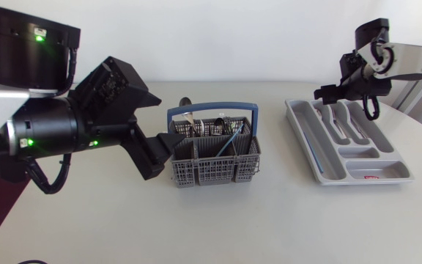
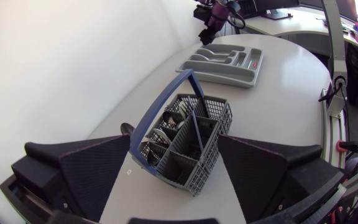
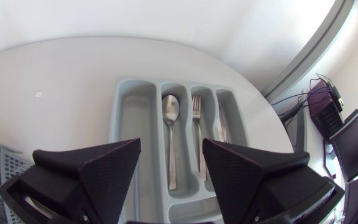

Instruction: Sort the cutlery from the basket into the organizer compartments.

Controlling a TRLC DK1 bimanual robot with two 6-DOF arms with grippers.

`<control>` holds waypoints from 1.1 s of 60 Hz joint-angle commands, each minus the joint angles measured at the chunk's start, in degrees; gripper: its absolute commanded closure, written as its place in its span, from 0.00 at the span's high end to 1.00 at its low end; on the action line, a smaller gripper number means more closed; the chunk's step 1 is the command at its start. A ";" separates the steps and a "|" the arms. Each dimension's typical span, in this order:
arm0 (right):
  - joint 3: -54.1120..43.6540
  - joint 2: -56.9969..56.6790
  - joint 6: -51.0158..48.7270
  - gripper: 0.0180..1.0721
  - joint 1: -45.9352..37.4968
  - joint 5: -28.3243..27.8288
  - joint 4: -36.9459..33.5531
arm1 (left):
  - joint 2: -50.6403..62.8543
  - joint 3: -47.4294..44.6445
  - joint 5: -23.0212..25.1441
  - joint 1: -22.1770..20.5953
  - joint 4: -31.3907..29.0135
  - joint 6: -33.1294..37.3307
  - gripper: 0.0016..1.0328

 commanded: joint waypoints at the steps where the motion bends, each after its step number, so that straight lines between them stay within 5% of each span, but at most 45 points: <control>1: -6.58 -7.40 -0.97 0.71 1.66 -2.59 0.63 | 1.59 -0.53 -0.92 -1.09 1.44 0.45 0.94; 21: -19.94 -28.15 -0.97 0.71 7.99 -13.05 -2.71 | 9.41 -0.35 -4.61 -5.23 6.63 0.54 0.94; 44: -27.85 -36.58 4.21 0.71 16.25 -19.99 -3.85 | 20.57 2.55 -13.49 -10.76 13.57 1.07 0.93; 66: -31.10 -39.31 5.09 0.71 17.92 -20.43 -2.80 | 31.03 11.16 -15.95 -10.50 14.01 -5.61 0.81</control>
